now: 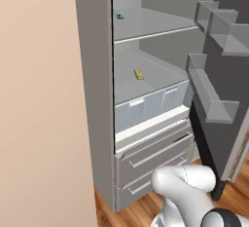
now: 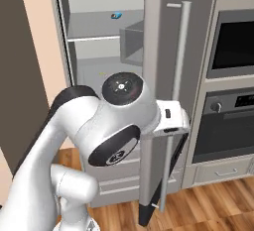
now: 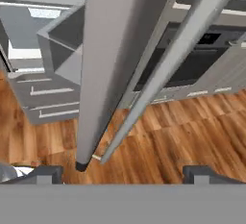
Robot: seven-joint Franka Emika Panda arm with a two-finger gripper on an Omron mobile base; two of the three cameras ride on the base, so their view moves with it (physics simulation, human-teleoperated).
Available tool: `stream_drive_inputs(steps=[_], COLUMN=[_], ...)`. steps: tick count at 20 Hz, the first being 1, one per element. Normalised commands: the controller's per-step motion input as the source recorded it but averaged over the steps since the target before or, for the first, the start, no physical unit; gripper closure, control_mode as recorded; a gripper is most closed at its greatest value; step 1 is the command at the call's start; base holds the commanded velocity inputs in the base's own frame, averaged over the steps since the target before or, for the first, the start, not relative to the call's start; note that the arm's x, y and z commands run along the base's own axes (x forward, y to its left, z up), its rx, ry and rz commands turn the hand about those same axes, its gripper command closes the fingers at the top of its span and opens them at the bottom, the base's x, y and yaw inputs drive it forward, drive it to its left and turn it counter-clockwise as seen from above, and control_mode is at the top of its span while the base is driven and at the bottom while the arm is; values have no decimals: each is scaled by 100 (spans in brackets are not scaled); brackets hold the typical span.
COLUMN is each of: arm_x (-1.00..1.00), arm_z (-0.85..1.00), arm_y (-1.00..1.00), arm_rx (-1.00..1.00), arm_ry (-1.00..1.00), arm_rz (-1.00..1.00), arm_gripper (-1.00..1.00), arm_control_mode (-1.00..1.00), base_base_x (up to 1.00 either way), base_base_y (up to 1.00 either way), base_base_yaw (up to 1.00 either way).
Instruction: Retrieve the butter from the fridge and place it on a plate on the dining table. Then retrieve the butter knife by the fridge and place it near the plate.
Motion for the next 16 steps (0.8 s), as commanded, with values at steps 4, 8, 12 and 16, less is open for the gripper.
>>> stream_drive_inputs(steps=[4,8,12,16], arm_x=[-10,0,8,23], arm_z=[12,0,-5,-8], arm_y=[73,65,55,64], arm_rx=[-47,-40,-36,-31], arm_ry=[14,16,18,20], arm_rz=[-24,-19,-13,-8], arm_gripper=[-100,-100,-100,-100], arm_control_mode=[-100,-100,-100,-100], base_base_x=[0,0,0,0], base_base_y=[0,0,0,0], base_base_yaw=[0,0,0,0])
